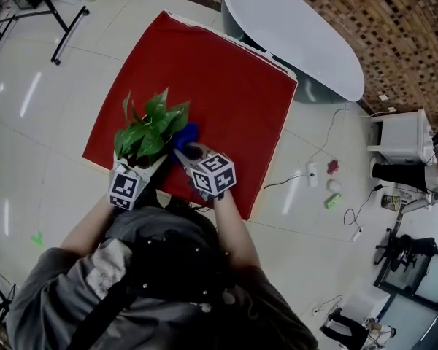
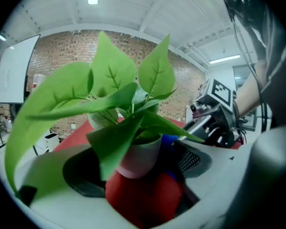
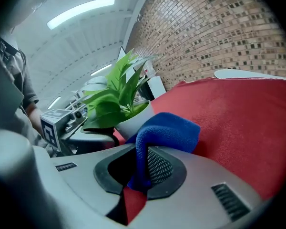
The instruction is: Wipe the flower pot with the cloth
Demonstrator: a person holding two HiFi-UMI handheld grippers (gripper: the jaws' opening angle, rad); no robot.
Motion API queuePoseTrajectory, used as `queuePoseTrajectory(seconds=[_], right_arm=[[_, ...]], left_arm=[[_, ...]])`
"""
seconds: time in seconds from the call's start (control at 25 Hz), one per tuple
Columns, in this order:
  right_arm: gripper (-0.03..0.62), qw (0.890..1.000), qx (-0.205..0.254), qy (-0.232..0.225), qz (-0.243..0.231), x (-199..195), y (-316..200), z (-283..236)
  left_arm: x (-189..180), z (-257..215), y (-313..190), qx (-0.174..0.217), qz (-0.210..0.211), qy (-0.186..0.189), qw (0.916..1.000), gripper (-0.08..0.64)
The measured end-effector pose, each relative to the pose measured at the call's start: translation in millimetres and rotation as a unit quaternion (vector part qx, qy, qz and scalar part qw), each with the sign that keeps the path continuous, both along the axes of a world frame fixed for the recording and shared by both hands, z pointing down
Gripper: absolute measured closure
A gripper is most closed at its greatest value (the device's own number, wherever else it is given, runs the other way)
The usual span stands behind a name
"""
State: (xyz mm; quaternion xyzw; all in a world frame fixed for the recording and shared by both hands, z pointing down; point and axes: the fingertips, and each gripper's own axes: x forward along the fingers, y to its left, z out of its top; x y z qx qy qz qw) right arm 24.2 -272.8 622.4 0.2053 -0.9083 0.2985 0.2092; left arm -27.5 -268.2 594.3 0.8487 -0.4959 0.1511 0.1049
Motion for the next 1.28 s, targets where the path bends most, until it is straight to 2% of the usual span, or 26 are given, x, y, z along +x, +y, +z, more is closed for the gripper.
queuePoseTrajectory(seconds=[0.08,0.32,0.56,0.68,0.88,1.12,1.28], right_arm=[[0.531,1.000,0.000,-0.001,-0.006,-0.4,1.4,-0.7],[0.531,1.000,0.004,-0.002,-0.017,-6.6,19.7,7.6],[0.531,1.000,0.013,0.001,-0.016,-4.9,22.3,4.9],[0.531,1.000,0.029,0.001,0.006,11.2,10.1,-9.6],[0.529,0.994,0.045,-0.081,0.061,35.9,-20.0,-62.2],[0.531,0.993,0.021,-0.115,0.013,8.8,-25.5,-57.1],[0.531,0.993,0.009,-0.113,0.022,0.7,-38.4,-43.8]], left_arm=[[-0.2,0.1,-6.4,0.003,-0.028,-0.007,0.9996,0.120],[-9.4,11.1,-3.8,0.012,-0.064,-0.032,0.9973,0.132],[-7.9,9.3,-5.9,0.016,-0.053,-0.036,0.9978,0.138],[-7.5,9.2,-9.5,0.019,-0.029,-0.034,0.9988,0.141],[-9.9,6.3,-13.4,0.017,0.042,-0.028,0.9986,0.141],[-5.0,8.0,-11.5,0.009,0.116,-0.015,0.9931,0.144],[-5.3,10.2,-18.9,0.008,0.153,-0.004,0.9882,0.144]])
